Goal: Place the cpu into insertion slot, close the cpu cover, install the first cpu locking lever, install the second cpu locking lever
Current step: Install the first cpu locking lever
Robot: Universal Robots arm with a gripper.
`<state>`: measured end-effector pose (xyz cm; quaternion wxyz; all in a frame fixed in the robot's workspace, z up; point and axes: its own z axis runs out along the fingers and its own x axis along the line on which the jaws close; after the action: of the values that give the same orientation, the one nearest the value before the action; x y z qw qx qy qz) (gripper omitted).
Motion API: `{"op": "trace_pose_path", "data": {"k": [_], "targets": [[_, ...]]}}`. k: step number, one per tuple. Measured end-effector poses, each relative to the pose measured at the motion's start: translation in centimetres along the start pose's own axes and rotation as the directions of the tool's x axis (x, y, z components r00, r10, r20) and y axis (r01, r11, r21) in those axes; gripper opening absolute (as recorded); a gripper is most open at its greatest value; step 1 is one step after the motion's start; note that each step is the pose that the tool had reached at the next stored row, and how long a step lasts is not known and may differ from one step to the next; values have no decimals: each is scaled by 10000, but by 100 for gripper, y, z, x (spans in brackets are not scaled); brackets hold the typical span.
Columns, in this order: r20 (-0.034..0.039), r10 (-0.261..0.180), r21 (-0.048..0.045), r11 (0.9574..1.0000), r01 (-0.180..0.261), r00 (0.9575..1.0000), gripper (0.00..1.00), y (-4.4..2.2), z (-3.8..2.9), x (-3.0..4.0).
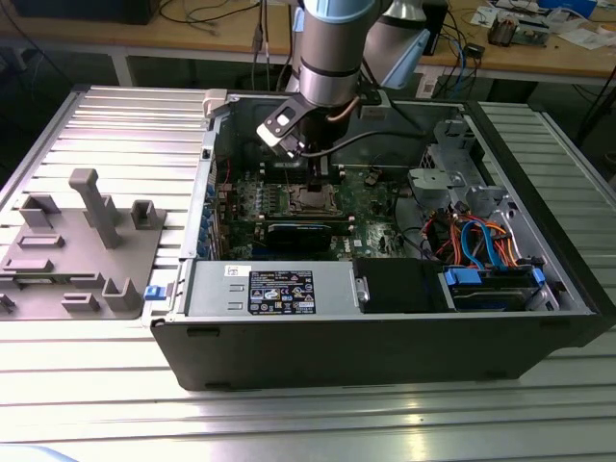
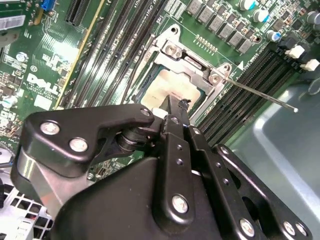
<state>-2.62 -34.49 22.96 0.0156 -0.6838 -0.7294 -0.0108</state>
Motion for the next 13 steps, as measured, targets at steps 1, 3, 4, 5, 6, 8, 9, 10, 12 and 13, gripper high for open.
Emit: {"op": "trace_pose_path", "data": {"k": [1, 3, 4, 5, 6, 8, 9, 10, 12, 13], "targets": [[-1, -1, -1, 10000, 1, 10000, 11, 0, -13, 1], [0, -1, 0, 10000, 1, 10000, 11, 0, -35, 1], [-1, -1, 0, 10000, 1, 10000, 11, 0, -37, 2], [-3, -1, -2, 10000, 1, 10000, 11, 0, -37, 2], [-2, -1, -1, 10000, 1, 10000, 11, 0, -38, 2], [1, -1, 0, 10000, 1, 10000, 11, 0, -40, 1], [1, -1, 0, 10000, 1, 10000, 11, 0, -40, 2], [0, -1, 0, 10000, 1, 10000, 11, 0, -41, 2], [1, -14, 0, 10000, 14, 10000, 11, 0, -41, 2], [1, -30, 1, 10000, 30, 10000, 11, 0, -41, 2]]}}
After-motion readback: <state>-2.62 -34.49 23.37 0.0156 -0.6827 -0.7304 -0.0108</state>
